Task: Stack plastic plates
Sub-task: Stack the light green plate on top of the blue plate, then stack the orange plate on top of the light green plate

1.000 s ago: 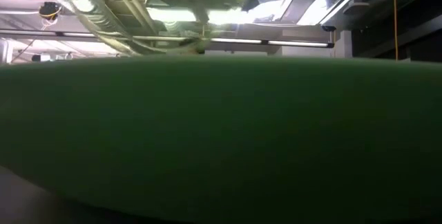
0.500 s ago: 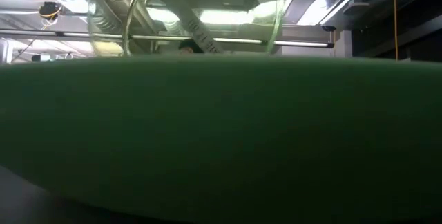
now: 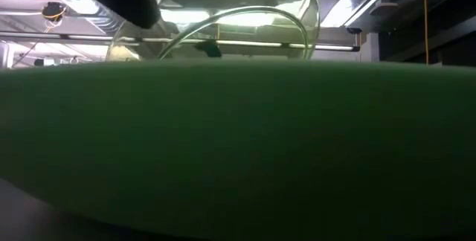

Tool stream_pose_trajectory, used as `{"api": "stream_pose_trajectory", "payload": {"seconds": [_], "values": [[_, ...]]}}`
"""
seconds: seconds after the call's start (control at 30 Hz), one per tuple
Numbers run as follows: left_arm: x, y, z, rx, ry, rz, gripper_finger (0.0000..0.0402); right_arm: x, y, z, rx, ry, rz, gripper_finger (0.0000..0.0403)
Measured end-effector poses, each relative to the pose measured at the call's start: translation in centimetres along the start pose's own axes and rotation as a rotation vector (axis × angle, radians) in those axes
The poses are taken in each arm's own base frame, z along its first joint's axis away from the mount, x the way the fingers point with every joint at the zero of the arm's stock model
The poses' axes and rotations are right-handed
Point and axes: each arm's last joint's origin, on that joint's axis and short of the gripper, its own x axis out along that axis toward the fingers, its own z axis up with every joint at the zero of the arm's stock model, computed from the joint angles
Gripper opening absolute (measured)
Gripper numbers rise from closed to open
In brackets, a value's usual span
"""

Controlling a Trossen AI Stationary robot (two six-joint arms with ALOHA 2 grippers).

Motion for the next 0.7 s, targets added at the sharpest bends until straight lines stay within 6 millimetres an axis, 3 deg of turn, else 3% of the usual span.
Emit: {"api": "stream_pose_trajectory", "payload": {"seconds": [0.37,0.57,0.7], "values": [[0.1,0.3,0.2,-0.086,0.051,-0.091,0.0078,0.0,0.0,0.0,0.000,0.001,0.000,0.0149],[-2.1,0.4,1.5,-0.103,0.117,-0.103,0.0084,0.0,0.0,0.0,0.000,0.001,0.000,0.0149],[-3.6,0.5,1.7,-0.078,0.150,-0.018,0.0084,0.0,0.0,0.0,0.000,0.001,0.001,0.0149]]}}
